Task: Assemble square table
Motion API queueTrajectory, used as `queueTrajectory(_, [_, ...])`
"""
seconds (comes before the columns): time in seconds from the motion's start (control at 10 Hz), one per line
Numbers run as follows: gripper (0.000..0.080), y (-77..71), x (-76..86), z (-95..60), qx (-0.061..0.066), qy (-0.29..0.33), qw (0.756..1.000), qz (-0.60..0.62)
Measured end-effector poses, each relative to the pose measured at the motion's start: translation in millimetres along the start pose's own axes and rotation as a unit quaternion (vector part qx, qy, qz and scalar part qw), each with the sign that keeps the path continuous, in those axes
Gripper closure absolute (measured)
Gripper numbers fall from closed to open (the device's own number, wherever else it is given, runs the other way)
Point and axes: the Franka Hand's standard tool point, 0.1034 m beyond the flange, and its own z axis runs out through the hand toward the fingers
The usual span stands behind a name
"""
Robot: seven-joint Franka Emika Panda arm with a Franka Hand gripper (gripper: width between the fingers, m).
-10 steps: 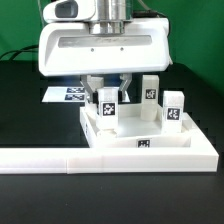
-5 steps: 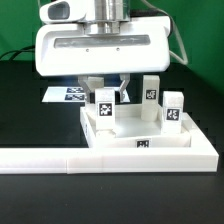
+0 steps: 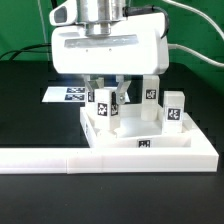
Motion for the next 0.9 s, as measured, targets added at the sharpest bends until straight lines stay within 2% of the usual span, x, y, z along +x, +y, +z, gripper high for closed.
queueTrajectory(0.3, [0.0509,0.2,3.4,0.2,0.004,-0.002,0.996,0.091])
queueTrajectory(0.4, [0.0509,1.6,6.5,0.3,0.012,-0.002,0.992,0.129])
queueTrajectory(0.5, [0.0509,1.4,6.3,0.2,0.013,-0.003,0.987,0.158])
queueTrajectory(0.6, [0.0404,1.0,5.5,0.5,0.013,-0.003,0.985,0.169])
queueTrajectory(0.7, [0.0404,1.2,5.6,0.5,0.013,-0.003,0.987,0.157])
queueTrajectory(0.8, [0.0264,0.8,5.0,0.6,0.013,-0.003,0.99,0.139])
queueTrajectory(0.9, [0.0186,-1.7,1.8,1.1,0.012,-0.003,0.993,0.115])
